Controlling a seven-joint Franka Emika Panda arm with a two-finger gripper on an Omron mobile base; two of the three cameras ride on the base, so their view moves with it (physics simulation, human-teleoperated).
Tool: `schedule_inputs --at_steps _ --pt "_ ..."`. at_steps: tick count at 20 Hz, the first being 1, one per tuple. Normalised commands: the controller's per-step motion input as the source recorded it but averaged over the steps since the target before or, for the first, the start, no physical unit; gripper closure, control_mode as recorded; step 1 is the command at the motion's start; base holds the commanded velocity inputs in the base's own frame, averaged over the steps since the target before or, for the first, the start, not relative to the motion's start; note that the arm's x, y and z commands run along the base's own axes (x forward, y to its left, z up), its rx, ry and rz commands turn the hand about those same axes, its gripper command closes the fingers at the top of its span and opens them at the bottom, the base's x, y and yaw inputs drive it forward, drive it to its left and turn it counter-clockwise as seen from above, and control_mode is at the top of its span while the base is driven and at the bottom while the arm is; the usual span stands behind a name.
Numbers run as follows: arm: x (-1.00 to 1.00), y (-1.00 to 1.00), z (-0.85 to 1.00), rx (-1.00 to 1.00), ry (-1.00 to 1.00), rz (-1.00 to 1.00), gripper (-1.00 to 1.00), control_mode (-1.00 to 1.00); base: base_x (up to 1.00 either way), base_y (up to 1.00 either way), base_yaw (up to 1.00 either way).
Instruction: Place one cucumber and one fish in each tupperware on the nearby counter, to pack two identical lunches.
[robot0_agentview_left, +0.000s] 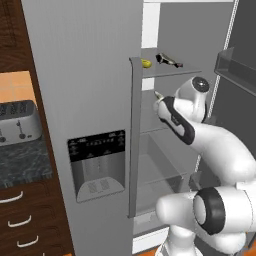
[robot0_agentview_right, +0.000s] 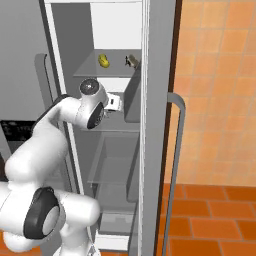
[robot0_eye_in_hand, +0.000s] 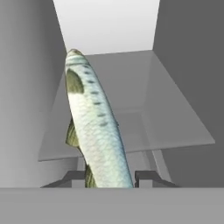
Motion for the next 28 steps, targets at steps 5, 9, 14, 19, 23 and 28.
schedule_inputs --at_steps 5,9,14,19,23,28 --pt "-1.0 -0.02 0.6 -0.01 0.13 -0.02 1.0 -1.0 0.0 0.0 0.0" --pt "-1.0 -0.02 -0.01 -0.04 0.05 0.0 1.0 -1.0 0.0 0.0 0.0" --pt "-0.98 0.01 -0.11 -0.08 0.0 0.1 1.0 -1.0 0.0 0.0 0.0" --pt "-0.2 0.0 -0.01 -0.02 0.0 0.03 1.0 1.0 -0.78 0.58 0.17" --pt "0.0 0.0 0.0 0.0 0.0 0.0 1.0 1.0 -0.51 1.0 0.2" --pt "0.0 0.0 0.0 0.0 0.0 0.0 1.0 1.0 -0.11 1.0 0.19"
